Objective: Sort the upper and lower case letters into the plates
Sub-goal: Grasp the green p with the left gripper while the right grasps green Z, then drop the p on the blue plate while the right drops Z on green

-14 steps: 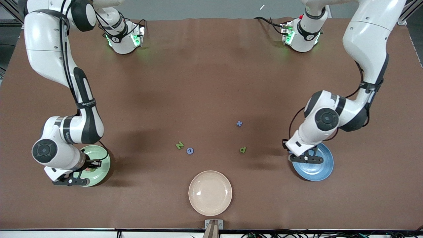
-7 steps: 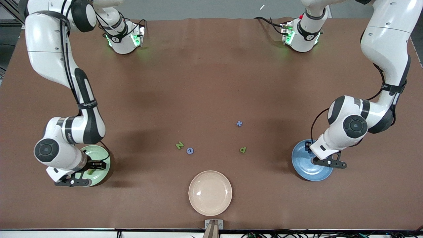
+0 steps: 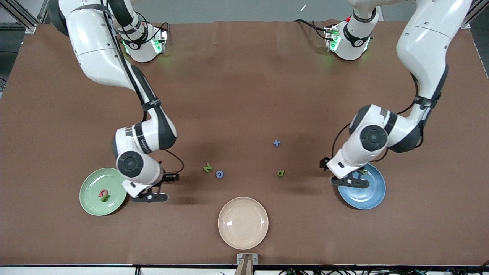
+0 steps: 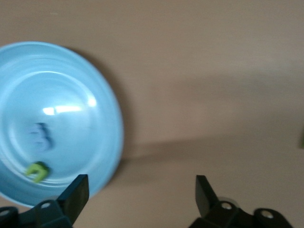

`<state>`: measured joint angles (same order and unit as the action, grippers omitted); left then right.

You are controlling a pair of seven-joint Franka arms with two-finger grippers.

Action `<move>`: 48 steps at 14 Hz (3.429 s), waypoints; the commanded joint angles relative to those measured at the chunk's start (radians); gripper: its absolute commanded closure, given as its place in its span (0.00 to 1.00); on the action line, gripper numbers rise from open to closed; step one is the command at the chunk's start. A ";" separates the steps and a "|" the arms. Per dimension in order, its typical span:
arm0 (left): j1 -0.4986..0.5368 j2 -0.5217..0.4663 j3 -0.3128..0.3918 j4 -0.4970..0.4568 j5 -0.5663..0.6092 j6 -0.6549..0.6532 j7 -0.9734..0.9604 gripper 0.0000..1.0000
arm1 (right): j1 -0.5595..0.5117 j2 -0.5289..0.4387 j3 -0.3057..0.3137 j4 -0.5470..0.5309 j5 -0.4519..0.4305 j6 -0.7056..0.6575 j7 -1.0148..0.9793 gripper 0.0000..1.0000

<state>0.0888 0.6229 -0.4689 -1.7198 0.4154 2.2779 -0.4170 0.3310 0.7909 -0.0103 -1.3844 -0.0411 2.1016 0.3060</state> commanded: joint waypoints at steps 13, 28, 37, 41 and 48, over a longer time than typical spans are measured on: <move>-0.316 0.250 0.013 0.261 0.198 0.103 -0.032 0.31 | 0.137 0.044 0.070 -0.044 -0.010 0.146 -0.128 0.12; -0.302 0.285 0.039 0.259 0.126 0.117 -0.040 0.48 | 0.111 0.025 0.064 -0.068 -0.008 0.177 -0.091 0.96; -0.299 0.301 0.039 0.259 0.131 0.149 -0.032 0.91 | -0.147 -0.016 -0.004 0.011 -0.040 0.006 -0.422 0.97; -0.213 0.239 0.030 0.246 0.117 0.088 -0.019 0.99 | -0.256 -0.009 -0.003 0.031 -0.042 0.015 -0.519 0.96; -0.011 0.150 0.004 0.249 0.125 -0.136 0.279 0.98 | -0.333 0.014 -0.004 0.021 -0.036 0.102 -0.556 0.31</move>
<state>-0.0028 0.7967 -0.4356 -1.4488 0.5470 2.1877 -0.2322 0.0173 0.8028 -0.0331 -1.3549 -0.0619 2.1626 -0.2447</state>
